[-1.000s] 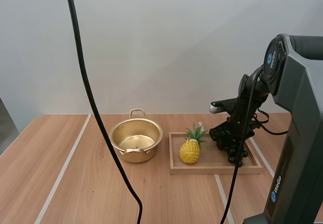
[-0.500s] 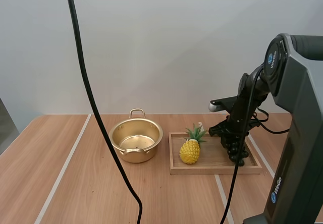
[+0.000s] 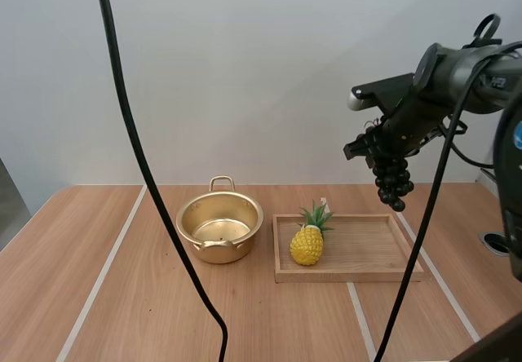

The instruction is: Open the pot, put the grape inside, and close it

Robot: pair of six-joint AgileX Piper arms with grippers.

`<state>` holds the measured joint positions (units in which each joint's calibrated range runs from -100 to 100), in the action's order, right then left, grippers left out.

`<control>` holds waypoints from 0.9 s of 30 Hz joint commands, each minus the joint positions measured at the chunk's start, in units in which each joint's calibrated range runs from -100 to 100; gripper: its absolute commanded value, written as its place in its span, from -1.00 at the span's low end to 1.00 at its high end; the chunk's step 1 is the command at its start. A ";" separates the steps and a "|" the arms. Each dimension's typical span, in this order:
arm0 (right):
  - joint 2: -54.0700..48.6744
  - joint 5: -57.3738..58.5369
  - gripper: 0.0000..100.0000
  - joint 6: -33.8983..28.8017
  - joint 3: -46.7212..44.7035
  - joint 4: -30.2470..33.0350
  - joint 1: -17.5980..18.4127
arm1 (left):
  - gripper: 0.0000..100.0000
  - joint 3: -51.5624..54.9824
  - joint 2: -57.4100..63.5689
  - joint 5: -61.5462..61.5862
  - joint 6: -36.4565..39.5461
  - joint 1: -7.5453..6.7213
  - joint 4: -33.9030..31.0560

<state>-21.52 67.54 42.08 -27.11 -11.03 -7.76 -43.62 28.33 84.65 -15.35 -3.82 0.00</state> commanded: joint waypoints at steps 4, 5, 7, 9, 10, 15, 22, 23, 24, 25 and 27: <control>-7.89 1.75 -1.00 1.91 4.12 -2.61 3.36 | -1.00 -4.88 0.99 -3.25 2.57 0.04 0.00; -8.65 1.82 -1.00 1.91 4.51 -2.73 4.37 | -1.00 -5.66 1.12 -3.25 2.58 0.04 0.00; -9.62 2.49 -1.00 1.91 5.59 -3.07 6.61 | -1.00 -7.16 1.14 -3.40 2.69 0.04 0.00; -9.83 3.97 -1.00 1.80 6.70 -3.75 8.87 | -1.00 -8.70 1.42 -4.00 3.52 0.04 0.00; -9.83 4.62 -1.00 1.40 7.14 -3.89 9.77 | -1.00 -9.26 1.47 -4.34 3.52 0.04 0.00; -9.83 4.02 -1.00 1.16 8.19 -6.69 14.66 | -1.00 -12.75 2.60 -5.27 3.52 0.04 0.00; -7.68 -0.25 -1.00 0.95 8.19 -8.84 20.51 | -1.00 -14.39 3.84 -5.45 3.52 0.04 0.00; -7.15 -1.06 -1.00 0.58 8.19 -8.84 21.10 | -1.00 -14.39 4.11 -5.29 3.52 0.04 0.00; -6.52 -1.82 -1.00 0.36 8.19 -8.84 21.77 | -1.00 -14.39 4.24 -5.11 3.52 0.04 0.00; -5.75 -2.28 -1.00 0.30 8.19 -8.98 22.32 | -1.00 -14.39 4.26 -5.27 3.52 0.04 0.00; -4.17 -3.46 -1.00 0.30 8.19 -9.70 23.28 | -1.00 -14.72 4.26 -5.26 3.52 0.04 0.00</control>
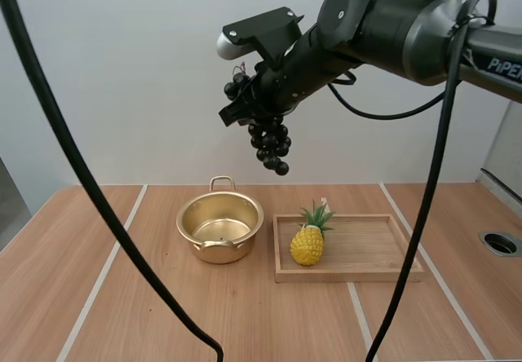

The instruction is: Open the pot, put the grape inside, and close it

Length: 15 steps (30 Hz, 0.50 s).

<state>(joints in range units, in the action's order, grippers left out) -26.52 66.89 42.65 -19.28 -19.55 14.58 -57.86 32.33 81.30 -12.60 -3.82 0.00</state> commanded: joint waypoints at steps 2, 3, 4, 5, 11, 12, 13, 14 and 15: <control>2.43 -4.44 -1.00 -0.28 0.37 -1.42 1.79 | -1.00 -0.48 0.26 -1.91 0.77 0.04 0.00; 3.40 -5.35 -1.00 -0.28 0.37 -1.47 2.25 | -1.00 -0.48 0.26 -1.91 0.77 0.04 0.00; 4.45 -5.98 -1.00 -0.14 0.37 -1.47 2.75 | -1.00 -0.48 0.26 -1.91 0.77 0.04 0.00; 5.31 -6.53 -1.00 -0.13 0.37 -1.47 3.11 | -1.00 -0.48 0.26 -1.91 0.77 0.04 0.00; 12.30 -10.71 -1.00 0.57 0.37 -1.47 4.91 | -1.00 -0.48 0.26 -1.91 0.77 0.04 0.00; 13.48 -11.63 -1.00 0.67 0.37 -1.47 5.15 | -1.00 -0.48 0.26 -1.91 0.77 0.04 0.00; 14.57 -12.68 -1.00 0.79 0.37 -1.47 5.23 | -1.00 -0.48 0.26 -1.91 0.77 0.04 0.00; 15.66 -13.74 -1.00 0.95 0.37 -1.57 5.32 | -1.00 -0.48 0.26 -1.91 0.77 0.04 0.00; 16.51 -14.90 -1.00 1.04 0.37 -1.57 5.50 | -1.00 -0.48 0.26 -1.91 0.77 0.04 0.00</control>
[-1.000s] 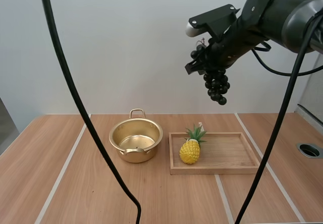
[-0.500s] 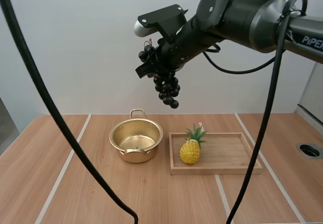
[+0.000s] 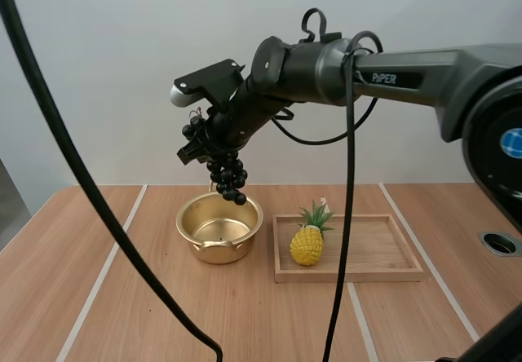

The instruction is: Open the pot, put the grape inside, and close it

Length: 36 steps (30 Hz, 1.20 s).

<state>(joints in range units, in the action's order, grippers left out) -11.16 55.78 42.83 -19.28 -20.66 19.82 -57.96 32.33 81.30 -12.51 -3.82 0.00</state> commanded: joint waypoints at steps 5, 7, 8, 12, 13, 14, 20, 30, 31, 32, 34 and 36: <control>5.97 -9.18 -1.00 1.87 0.37 0.51 0.25 | -1.00 -0.38 0.26 -1.91 0.68 0.04 0.00; 7.72 -11.29 -1.00 1.95 0.37 0.99 0.25 | -1.00 -0.38 0.26 -1.91 0.68 0.04 0.00; 8.42 -12.37 -1.00 1.95 0.37 0.98 0.25 | -1.00 -0.38 0.26 -1.91 0.68 0.04 0.00; 10.81 -16.07 -1.00 2.28 0.37 0.85 0.25 | -1.00 -0.38 0.26 -1.91 0.68 0.04 0.00; 11.36 -16.91 -1.00 2.28 0.37 0.85 0.25 | -1.00 -0.38 0.26 -1.91 0.68 0.04 0.00; 12.05 -17.43 -1.00 2.67 0.37 0.85 0.25 | -1.00 -0.38 0.26 -1.91 0.68 0.04 0.00; 15.57 -19.54 -1.00 3.30 0.37 0.85 0.25 | -1.00 -0.38 0.26 -1.91 0.68 0.04 0.00; 19.18 -15.39 -1.00 3.37 0.06 0.95 0.25 | -1.00 -0.38 0.26 -1.91 0.68 0.04 0.00; 19.18 -14.37 -1.00 3.37 -0.04 0.95 0.25 | -1.00 -0.38 0.26 -1.91 0.68 0.04 0.00; 19.18 -13.17 -1.00 3.37 -0.04 1.12 0.25 | -1.00 -0.38 0.26 -1.91 0.68 0.04 0.00; 19.18 -10.96 -1.00 3.37 -0.04 1.34 0.25 | -1.00 -0.38 0.26 -1.91 0.68 0.04 0.00; 19.18 -8.73 -1.00 3.37 -0.04 2.09 0.25 | -1.00 -0.38 0.26 -1.91 0.68 0.04 0.00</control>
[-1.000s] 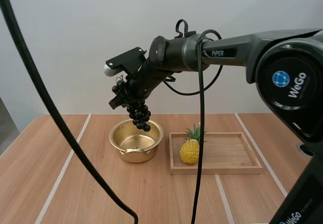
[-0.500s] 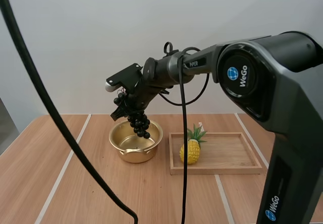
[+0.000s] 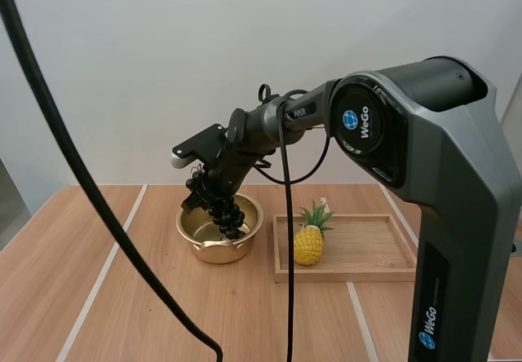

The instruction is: Open the pot, put the grape inside, and close it

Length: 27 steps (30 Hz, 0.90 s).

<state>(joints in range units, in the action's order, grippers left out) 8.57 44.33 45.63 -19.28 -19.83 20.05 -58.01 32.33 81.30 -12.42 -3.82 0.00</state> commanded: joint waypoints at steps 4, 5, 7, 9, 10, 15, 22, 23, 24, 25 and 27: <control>-0.55 7.02 -1.00 0.23 -0.04 3.09 0.02 | -1.00 -0.34 0.26 -1.91 0.59 0.04 0.00; -0.55 7.93 -1.00 0.23 -0.04 3.36 0.02 | -1.00 -0.34 0.26 -1.91 0.59 0.04 0.00; -0.55 9.20 -1.00 0.23 -0.04 3.88 0.02 | -1.00 -0.34 0.26 -1.91 0.59 0.04 0.00; -0.55 10.53 -1.00 0.11 -0.04 4.65 0.02 | -1.00 -0.34 0.26 -1.91 0.59 0.04 0.00; -0.55 11.16 -1.00 -0.13 -0.04 5.27 0.02 | -1.00 -0.34 0.26 -1.91 0.59 0.04 0.00; 0.51 13.74 -1.00 -2.14 -0.04 9.16 0.02 | -1.00 -0.34 0.26 -1.91 0.59 0.04 0.00; 4.83 15.32 -1.00 -2.36 -0.11 9.31 0.02 | -1.00 -0.34 0.26 -1.91 0.59 0.04 0.00; 5.03 14.81 -1.00 -2.36 -0.11 9.05 0.02 | -1.00 -0.34 0.26 -1.91 0.59 0.04 0.00; 5.45 14.18 -1.00 -2.36 -0.11 9.05 0.02 | -1.00 -0.34 0.26 -1.91 0.59 0.04 0.00; 5.72 13.36 -1.00 -2.36 -0.11 9.05 0.02 | -1.00 -0.34 0.26 -1.91 0.59 0.04 0.00; 6.35 12.37 -1.00 -2.36 -0.11 9.05 0.02 | -1.00 -0.34 0.26 -1.91 0.59 0.04 0.00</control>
<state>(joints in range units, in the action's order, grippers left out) 14.11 52.41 43.69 -18.83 -11.22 20.07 -58.01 32.33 81.30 -12.42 -3.82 0.00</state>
